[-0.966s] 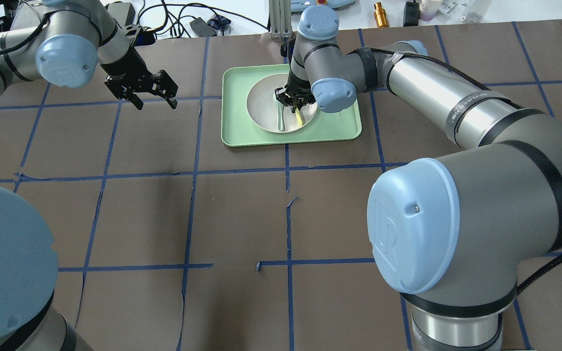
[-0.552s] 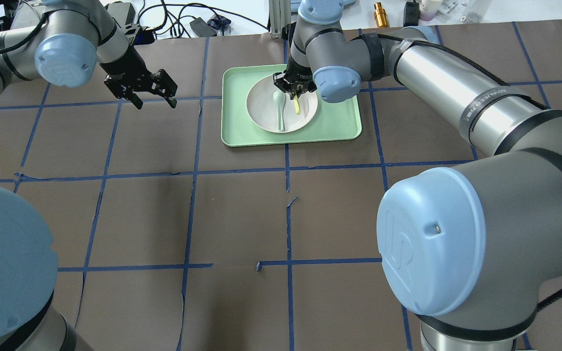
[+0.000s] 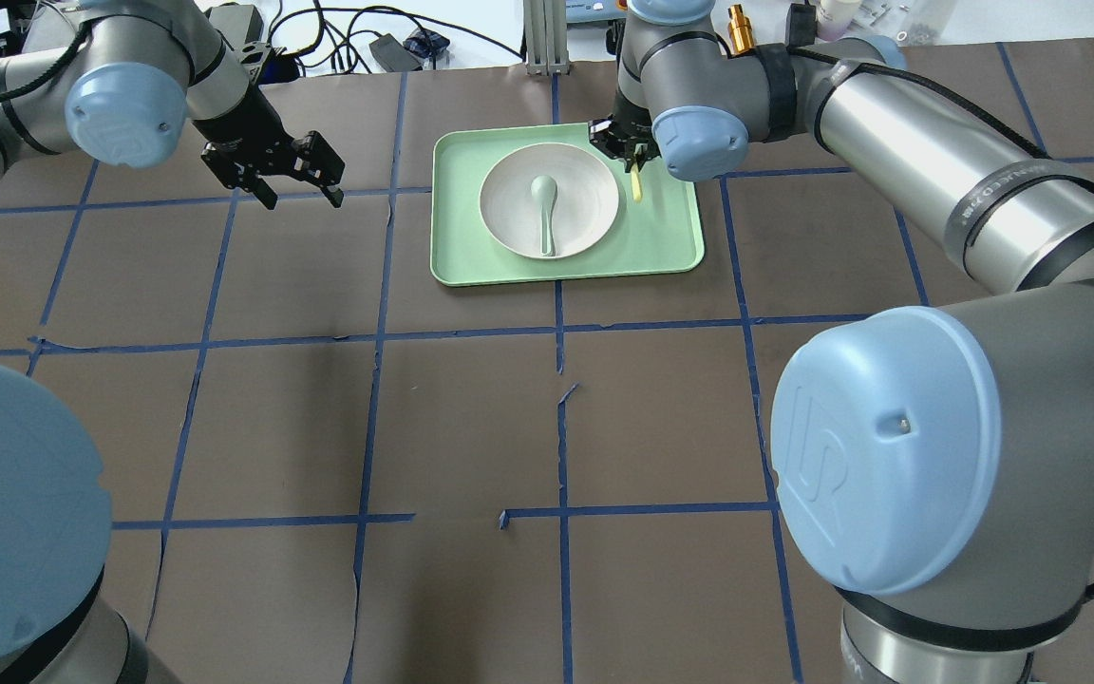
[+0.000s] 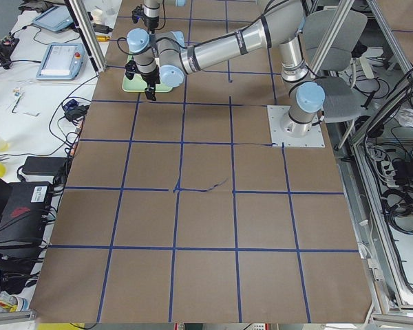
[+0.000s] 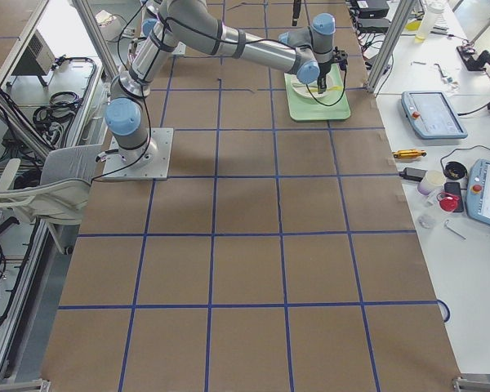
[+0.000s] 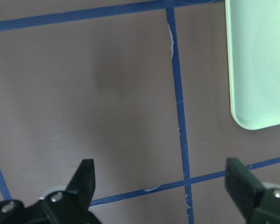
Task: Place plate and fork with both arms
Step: 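Lift the yellow fork with the right gripper and set it beside the plate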
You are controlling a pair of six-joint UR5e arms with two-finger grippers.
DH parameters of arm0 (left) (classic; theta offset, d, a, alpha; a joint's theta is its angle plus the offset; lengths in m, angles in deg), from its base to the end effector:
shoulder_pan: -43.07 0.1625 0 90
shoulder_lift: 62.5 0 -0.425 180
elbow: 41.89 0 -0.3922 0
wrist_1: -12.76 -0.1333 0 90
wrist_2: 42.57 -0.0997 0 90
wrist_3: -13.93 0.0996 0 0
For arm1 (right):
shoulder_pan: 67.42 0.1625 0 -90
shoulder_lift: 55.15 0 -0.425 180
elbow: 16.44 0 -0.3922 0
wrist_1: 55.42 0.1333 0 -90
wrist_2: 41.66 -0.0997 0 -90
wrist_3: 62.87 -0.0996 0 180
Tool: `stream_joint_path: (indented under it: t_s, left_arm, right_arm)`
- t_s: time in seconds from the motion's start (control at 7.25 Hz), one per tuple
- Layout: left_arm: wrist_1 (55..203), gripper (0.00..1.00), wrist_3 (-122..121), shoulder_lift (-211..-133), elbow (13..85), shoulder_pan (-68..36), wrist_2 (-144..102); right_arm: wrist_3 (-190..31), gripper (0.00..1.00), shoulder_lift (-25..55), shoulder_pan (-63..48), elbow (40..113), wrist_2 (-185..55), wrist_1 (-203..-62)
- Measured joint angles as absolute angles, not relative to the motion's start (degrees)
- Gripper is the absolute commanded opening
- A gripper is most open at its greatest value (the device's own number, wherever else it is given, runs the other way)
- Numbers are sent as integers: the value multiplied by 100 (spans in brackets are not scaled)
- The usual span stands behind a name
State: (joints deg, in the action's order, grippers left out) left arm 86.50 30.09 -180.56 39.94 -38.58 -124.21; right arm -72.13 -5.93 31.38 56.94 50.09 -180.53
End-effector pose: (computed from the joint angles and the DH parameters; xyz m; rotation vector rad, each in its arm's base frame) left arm -0.0501 -0.6764 0.2995 -0.1964 -2.9788 -0.0461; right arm 0.2438 -0.7234 0.2450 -0.0171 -3.1268 0.3035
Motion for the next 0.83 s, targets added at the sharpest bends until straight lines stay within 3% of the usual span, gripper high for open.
stream_joint_path:
  t_s: [0.14,0.28,0.41,0.83]
  left_arm:
    - [8650,100,3005,-18057,4012,-3860,-12413]
    - [8652,100,3003,-18059,4024,-3863,-12405]
    - [8653,100,2987,-18059,4040,-3866,-12400]
    - [8650,100,2941,-18026,4065,-3867,-12391]
  right_arm:
    - [-7155,0,-621,3087,5832,5215,-18048]
    - [-7126,25,-641,3067,5993,5331,-18047]
    - [-7114,99,-652,3061,6092,5404,-18048]
    - [-7079,100,-563,3057,6147,5412,-17899]
